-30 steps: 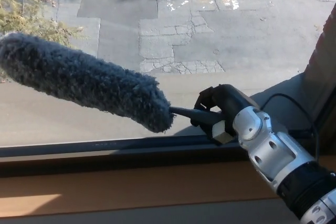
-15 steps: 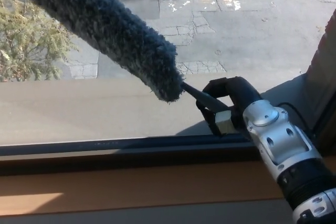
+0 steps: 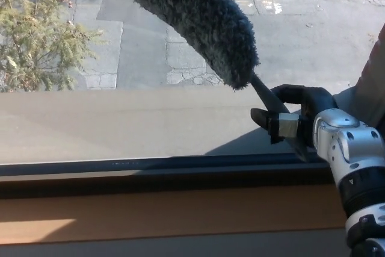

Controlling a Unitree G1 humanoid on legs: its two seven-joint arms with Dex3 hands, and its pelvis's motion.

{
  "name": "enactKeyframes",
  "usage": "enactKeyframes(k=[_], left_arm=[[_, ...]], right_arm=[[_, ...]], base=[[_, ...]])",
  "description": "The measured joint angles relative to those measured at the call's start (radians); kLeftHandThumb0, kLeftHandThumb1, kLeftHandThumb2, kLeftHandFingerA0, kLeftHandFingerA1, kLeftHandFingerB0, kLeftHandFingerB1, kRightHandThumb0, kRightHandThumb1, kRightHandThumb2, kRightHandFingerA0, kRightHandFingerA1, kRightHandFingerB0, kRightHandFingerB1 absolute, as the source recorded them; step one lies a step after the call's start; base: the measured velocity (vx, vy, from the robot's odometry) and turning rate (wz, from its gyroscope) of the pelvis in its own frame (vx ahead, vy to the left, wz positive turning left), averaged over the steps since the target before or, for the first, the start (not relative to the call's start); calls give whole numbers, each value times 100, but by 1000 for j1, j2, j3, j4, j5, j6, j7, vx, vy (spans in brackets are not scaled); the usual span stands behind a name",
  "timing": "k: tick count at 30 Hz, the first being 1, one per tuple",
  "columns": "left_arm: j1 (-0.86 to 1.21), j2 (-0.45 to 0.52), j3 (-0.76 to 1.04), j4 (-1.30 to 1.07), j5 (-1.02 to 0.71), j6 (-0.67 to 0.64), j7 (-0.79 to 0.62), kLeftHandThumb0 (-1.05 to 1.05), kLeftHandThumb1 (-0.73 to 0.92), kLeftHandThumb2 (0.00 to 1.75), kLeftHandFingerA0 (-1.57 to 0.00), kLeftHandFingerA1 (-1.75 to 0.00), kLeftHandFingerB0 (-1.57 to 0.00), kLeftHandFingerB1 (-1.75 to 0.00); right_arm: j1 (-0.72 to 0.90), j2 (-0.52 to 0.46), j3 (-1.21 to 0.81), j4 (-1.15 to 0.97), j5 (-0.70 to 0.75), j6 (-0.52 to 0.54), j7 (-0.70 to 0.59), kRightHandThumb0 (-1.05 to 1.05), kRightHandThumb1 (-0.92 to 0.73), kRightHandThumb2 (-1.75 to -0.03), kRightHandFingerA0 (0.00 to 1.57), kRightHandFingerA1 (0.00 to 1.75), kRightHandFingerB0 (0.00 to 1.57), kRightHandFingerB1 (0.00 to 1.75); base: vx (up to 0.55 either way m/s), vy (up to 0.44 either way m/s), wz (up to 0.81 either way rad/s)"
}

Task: Pick up a grey duster using the right hand and walk towards the window and then clean the window using the duster

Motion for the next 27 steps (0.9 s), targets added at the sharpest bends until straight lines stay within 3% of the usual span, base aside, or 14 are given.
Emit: enactKeyframes(k=[2,3,5,8,11,12,20,21,23,27], left_arm=[[-7,2,1,13,0,0,-1,8,63,94,-87,-109,-80,-84],[-8,2,2,16,0,0,-3,4,67,93,-75,-108,-76,-87],[10,-9,-3,-29,1,-1,-3,3,67,94,-75,-111,-75,-88],[56,-36,-12,-126,2,-1,3,5,68,95,-78,-101,-73,-83],[75,-43,-15,-163,2,0,12,5,68,95,-78,-101,-73,-83],[77,-43,-15,-167,3,0,13,0,65,90,-80,-110,-75,-87],[106,-46,-23,-189,4,0,18,-1,67,88,-80,-107,-73,-83],[108,-46,-24,-191,4,0,18,3,63,92,-78,-106,-76,-83],[107,-45,-25,-181,4,0,18,4,62,100,-78,-110,-76,-86],[107,-46,-23,-178,1,0,15,2,64,99,-77,-113,-74,-89]], right_arm=[[0,5,-26,-1,7,12,-11,-31,-73,-101,114,175,80,175],[0,6,-37,-1,12,18,-16,-36,-77,-89,112,175,72,175],[0,9,-64,-6,24,25,-21,-35,-75,-92,112,175,71,175],[0,9,-118,-12,46,29,-30,-35,-71,-110,113,175,76,175],[0,9,-165,-9,69,29,-37,-35,-71,-110,113,175,76,175],[0,9,-171,-9,73,29,-39,-37,-82,-95,110,175,77,175],[0,-6,-254,3,117,17,-58,-36,-82,-96,113,175,81,175],[0,-6,-258,4,120,16,-58,-35,-77,-103,112,175,82,175],[0,-8,-265,10,125,15,-59,-35,-77,-99,113,175,81,175],[1,-20,-281,24,140,13,-64,-37,-78,-98,112,175,80,175]], base=[[0,0,0],[0,0,0],[0,0,0],[0,0,0],[0,0,0],[0,0,0],[-11,0,0],[0,0,0],[0,0,0],[0,0,0]])
